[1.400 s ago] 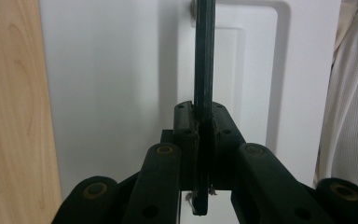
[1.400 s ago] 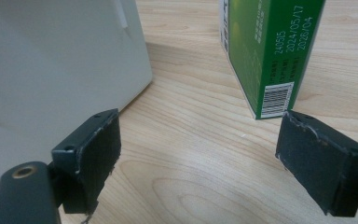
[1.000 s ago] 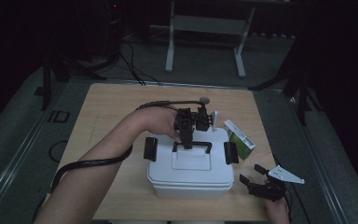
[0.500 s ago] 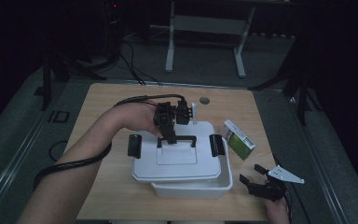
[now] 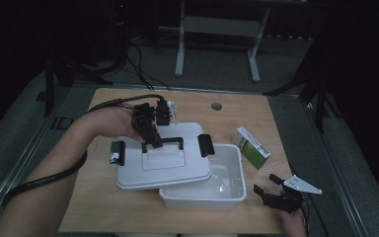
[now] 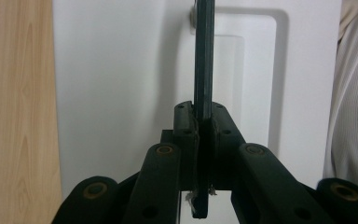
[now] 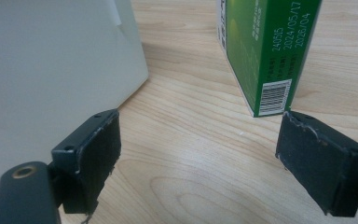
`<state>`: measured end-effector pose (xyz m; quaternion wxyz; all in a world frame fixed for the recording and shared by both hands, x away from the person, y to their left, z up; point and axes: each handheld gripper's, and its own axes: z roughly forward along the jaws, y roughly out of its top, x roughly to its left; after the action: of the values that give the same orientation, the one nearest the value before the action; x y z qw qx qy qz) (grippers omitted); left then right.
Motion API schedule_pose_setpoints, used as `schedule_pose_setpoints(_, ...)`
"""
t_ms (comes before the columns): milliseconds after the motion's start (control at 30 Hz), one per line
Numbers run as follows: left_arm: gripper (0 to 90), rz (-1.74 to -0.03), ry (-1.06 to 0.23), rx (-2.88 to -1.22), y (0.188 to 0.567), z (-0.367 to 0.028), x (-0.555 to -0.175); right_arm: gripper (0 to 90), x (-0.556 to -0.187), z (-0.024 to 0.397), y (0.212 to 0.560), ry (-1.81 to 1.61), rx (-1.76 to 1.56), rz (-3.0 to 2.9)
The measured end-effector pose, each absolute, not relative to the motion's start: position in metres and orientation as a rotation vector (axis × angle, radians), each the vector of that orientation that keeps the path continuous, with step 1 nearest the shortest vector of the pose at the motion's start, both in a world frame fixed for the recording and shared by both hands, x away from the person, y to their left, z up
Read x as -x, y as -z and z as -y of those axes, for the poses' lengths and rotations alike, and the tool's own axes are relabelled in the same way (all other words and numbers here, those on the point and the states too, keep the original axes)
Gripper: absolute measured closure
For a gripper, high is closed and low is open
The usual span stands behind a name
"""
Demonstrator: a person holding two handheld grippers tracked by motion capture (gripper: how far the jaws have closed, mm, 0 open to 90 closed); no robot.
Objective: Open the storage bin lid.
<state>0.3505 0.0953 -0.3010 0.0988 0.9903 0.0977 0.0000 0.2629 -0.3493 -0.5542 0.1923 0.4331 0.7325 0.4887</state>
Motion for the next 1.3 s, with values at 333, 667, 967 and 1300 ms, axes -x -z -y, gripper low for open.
schedule_pose_setpoints(333, 84.3, -0.421, -0.026, -2.901, 0.3, -0.156, -0.343, 13.6, -0.263, 0.349, 0.554, -1.367, -1.225, -2.056)
schedule_pose_setpoints(667, 84.3, -0.537, -0.054, -2.855, 0.309, -0.206, -0.329, 13.6, -0.264, 0.347, 0.554, -1.356, -1.222, -2.061)
schedule_pose_setpoints(967, 84.3, -0.632, -0.026, -2.844, 0.329, -0.235, -0.326, 13.6, -0.264, 0.348, 0.554, -1.359, -1.229, -2.057)
schedule_pose_setpoints(1300, 84.3, -0.697, 0.004, -2.81, 0.35, -0.258, -0.326, 13.6, -0.264, 0.348, 0.554, -1.359, -1.229, -2.055)
